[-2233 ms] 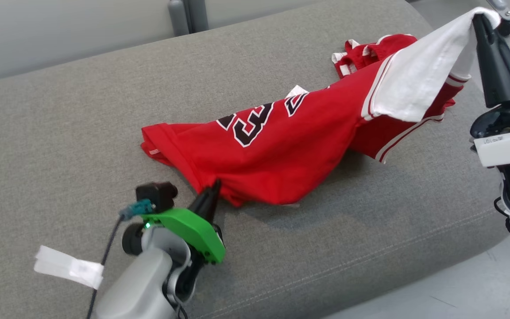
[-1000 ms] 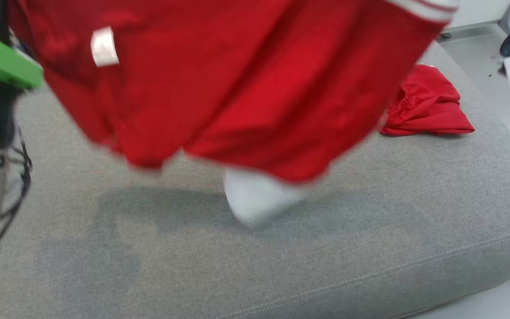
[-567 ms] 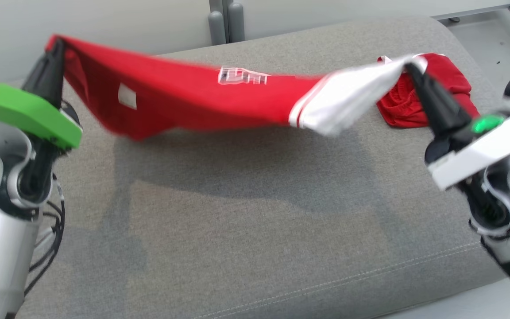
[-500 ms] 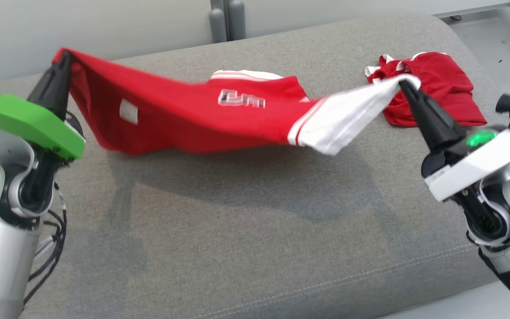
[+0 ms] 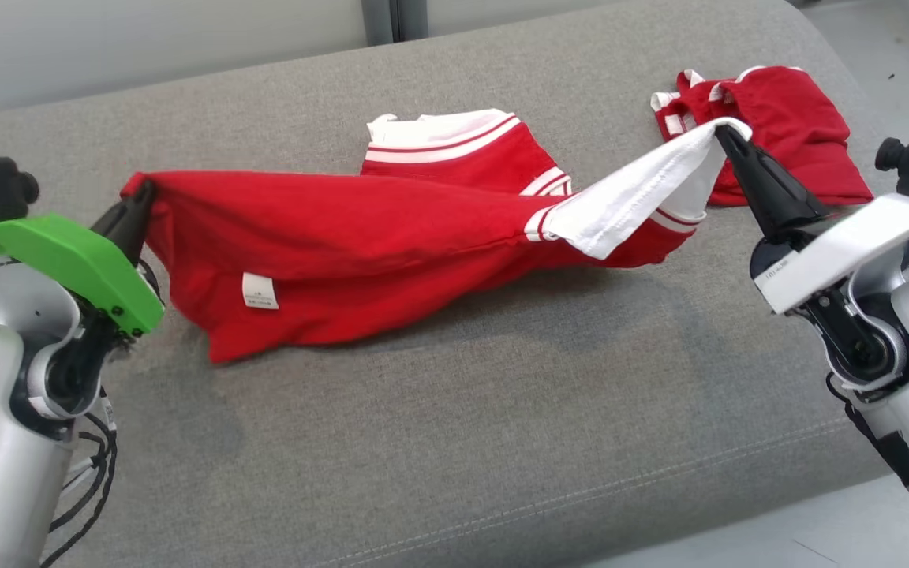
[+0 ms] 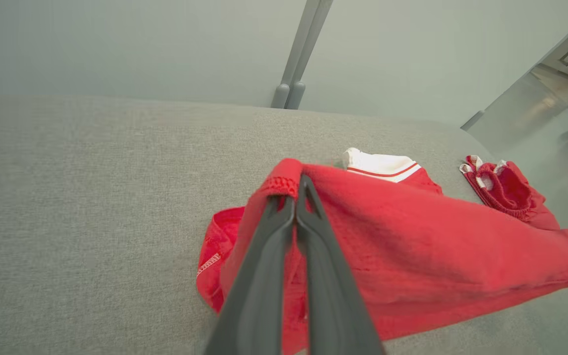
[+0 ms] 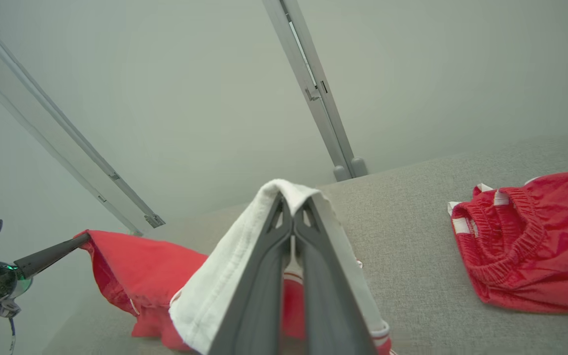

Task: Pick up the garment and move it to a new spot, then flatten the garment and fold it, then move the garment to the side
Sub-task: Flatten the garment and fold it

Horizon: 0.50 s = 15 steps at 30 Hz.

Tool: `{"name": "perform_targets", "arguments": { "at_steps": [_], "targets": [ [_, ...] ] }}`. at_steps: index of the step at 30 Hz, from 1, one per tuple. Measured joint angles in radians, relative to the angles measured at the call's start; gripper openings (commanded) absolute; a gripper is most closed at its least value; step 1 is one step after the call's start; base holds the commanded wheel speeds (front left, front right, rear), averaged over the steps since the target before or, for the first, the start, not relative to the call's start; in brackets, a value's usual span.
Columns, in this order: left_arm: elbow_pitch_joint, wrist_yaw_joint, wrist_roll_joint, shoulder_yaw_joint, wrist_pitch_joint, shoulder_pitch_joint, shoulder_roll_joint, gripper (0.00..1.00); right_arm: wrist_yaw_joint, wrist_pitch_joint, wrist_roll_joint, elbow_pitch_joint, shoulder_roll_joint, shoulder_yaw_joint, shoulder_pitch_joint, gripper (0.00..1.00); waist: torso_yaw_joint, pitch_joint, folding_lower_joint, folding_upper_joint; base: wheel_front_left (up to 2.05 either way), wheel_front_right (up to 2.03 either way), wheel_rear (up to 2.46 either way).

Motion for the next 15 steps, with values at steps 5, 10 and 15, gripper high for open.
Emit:
{"name": "perform_targets", "arguments": {
  "at_steps": [5,10,15],
  "targets": [
    [0.093,0.005,0.08,-0.063,-0.006,-0.053,-0.054,0.0,-0.026,0.042,-0.024,0.116,0.042,0.036,-0.101,0.0,-0.007,0.049,0.0,0.0,0.0,0.0,0.0],
    [0.146,0.01,0.171,-0.079,-0.086,-0.119,-0.102,0.89,-0.037,0.046,-0.056,0.182,0.072,0.04,-0.17,0.0,-0.01,0.095,0.0,0.0,0.0,0.0,0.0],
    [0.207,0.01,0.259,-0.099,-0.194,-0.168,-0.132,1.0,-0.034,0.018,-0.074,0.262,0.094,0.046,-0.201,0.0,-0.007,0.144,0.0,0.0,0.0,0.0,0.0]
  ]
}}
